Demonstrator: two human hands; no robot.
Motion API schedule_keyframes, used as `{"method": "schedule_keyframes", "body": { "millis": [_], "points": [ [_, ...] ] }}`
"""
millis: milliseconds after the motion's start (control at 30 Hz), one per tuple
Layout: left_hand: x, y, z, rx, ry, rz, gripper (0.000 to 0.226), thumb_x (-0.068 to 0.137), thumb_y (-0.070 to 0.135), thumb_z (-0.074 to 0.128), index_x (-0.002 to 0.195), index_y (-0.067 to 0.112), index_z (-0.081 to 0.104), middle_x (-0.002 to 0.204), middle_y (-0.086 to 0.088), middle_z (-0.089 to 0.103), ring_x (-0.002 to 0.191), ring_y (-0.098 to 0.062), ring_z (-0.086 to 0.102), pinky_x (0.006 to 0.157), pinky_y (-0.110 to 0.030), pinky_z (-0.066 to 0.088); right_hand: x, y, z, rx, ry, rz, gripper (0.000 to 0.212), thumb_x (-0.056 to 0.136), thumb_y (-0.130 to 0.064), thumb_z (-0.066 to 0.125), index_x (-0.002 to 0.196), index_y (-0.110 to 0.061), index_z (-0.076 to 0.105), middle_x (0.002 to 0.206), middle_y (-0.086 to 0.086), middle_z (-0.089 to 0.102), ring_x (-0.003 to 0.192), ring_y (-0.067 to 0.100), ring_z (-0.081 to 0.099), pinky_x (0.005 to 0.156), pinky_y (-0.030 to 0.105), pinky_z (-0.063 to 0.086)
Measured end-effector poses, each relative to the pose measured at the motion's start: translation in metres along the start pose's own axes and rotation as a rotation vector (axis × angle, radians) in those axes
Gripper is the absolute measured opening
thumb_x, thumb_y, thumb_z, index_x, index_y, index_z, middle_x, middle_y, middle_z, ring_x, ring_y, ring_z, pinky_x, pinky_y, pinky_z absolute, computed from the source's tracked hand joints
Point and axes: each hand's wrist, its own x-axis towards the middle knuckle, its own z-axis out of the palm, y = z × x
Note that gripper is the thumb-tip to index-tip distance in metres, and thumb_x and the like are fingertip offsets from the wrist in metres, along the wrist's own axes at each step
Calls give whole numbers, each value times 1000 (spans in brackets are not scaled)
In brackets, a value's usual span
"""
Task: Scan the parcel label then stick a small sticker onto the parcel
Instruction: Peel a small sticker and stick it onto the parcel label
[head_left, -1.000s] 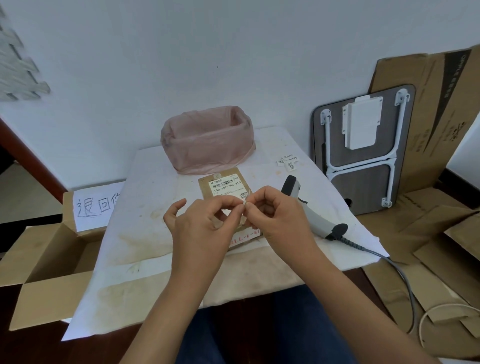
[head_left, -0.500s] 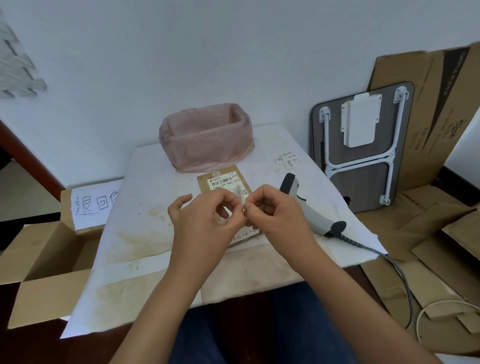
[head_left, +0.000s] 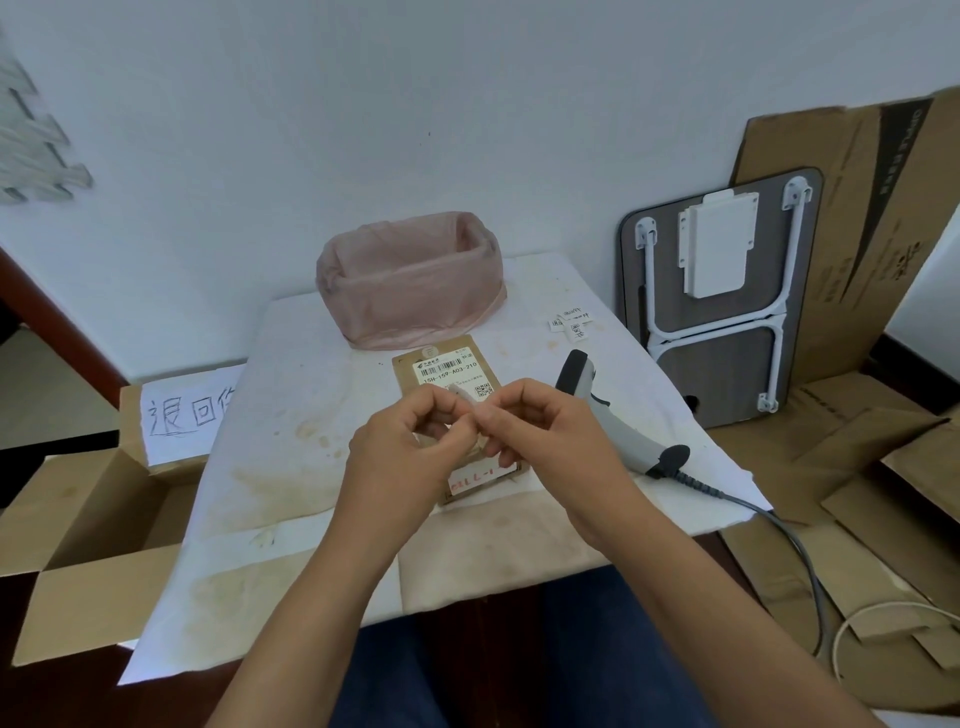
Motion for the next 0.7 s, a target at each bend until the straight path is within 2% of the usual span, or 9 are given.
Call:
{"method": "schedule_keyframes", "body": {
  "millis": [100,200,300,367,567,633,700],
  "points": [
    [0,-1,-2,-35,-19,-26,10,85,25,68,75,24,69,78,10,71,76,-3,62,70,-22,48,2,2,-2,20,-5,7,5,87,-9,67,86,-4,67,61,-6,67,59,6,60,57,16,48],
    [1,-2,-2,-124,-58,-81,9,86,23,69,77,21,70,83,2,73,80,-7,66,68,-16,48,3,5,-4,47,-19,34,6,88,-9,66,86,-4,68,65,0,67,61,7,60,59,17,49],
    [2,-1,-4,-232,-101,-128,9,86,18,67,77,15,69,80,4,73,72,3,64,63,-6,45,3,7,-5,79,-42,75,7,89,-11,65,87,-5,69,77,9,69,65,9,62,63,18,50],
    [2,-1,-5,-278,-131,-156,11,87,14,65,77,14,68,76,6,72,72,4,63,61,-3,43,3,8,-5,99,-48,102,8,90,-11,63,88,-5,68,78,8,69,66,9,62,63,19,51],
    [7,-2,-12,-306,-159,-227,18,88,15,62,71,18,65,69,7,68,74,-5,58,79,-22,37,7,6,-10,126,-21,162,10,91,-11,61,85,-6,67,71,7,67,63,9,61,62,19,50],
    [8,-3,-13,-311,-182,-247,21,89,14,61,69,19,65,69,5,69,78,-8,57,83,-24,37,9,6,-10,136,4,182,11,91,-9,61,82,-7,66,69,3,67,61,8,60,61,19,51],
    [10,-5,-15,-315,-203,-257,22,88,15,62,68,20,66,71,3,70,80,-12,57,94,-30,39,12,7,-9,140,26,196,13,91,-8,60,79,-8,64,64,-3,68,58,7,59,60,19,51]
  ]
}}
